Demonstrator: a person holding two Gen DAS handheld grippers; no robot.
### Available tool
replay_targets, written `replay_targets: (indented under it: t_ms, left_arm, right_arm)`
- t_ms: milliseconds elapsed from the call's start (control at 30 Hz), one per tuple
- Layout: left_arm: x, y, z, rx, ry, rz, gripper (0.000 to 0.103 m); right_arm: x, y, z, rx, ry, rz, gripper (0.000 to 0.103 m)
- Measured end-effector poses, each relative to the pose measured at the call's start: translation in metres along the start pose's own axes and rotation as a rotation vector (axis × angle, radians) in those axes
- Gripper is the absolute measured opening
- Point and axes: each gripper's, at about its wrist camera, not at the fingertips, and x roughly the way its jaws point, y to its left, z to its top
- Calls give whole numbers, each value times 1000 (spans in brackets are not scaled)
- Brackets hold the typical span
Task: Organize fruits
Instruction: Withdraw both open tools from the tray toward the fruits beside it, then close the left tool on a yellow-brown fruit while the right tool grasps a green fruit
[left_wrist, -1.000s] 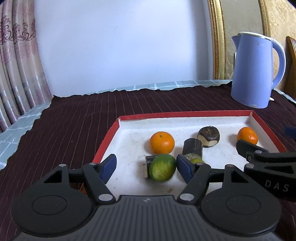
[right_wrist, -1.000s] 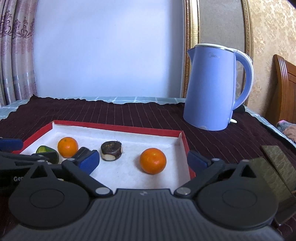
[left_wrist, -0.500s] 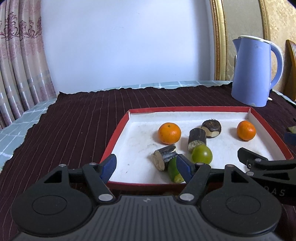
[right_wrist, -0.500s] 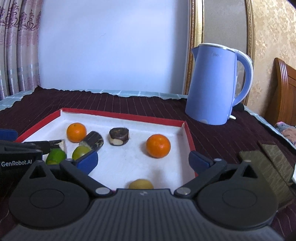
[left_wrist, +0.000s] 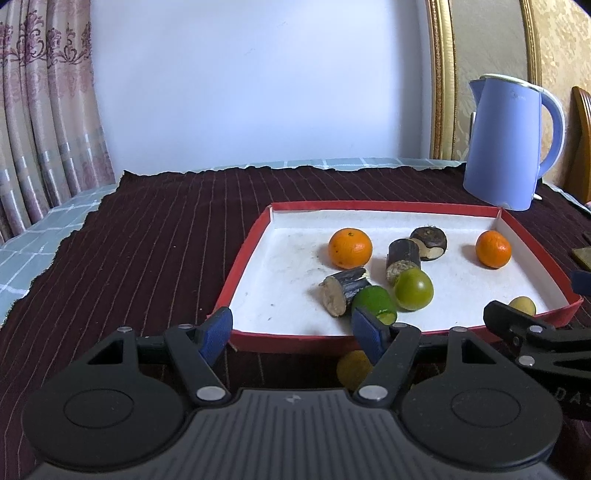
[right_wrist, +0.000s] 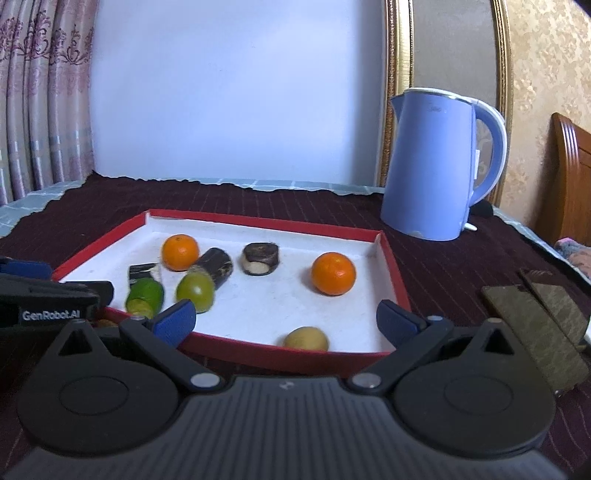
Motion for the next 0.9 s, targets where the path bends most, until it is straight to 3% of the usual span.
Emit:
replay_targets:
  t_ms: [300,367,567,700,900]
  left_arm:
    - [-11,19,-9,-37,-7,18,71]
    - [-12,26,-10,-53,-6,30,71]
    - [-14,44,-13,-86,-5,52,71]
    - [-11,50,-15,-98,11,56,71]
    - [-8,51,-20,-95,19,52,71]
  right_arm:
    - [-15,13,-8,-64,24,104,100]
    - [-18,20,-10,-92,38,145,90]
    - [-17,42,-15,-139,93,274,78]
    - [-13,54,-18,-171,130,341,76]
    - [6,70,-16,-203,194,392,54]
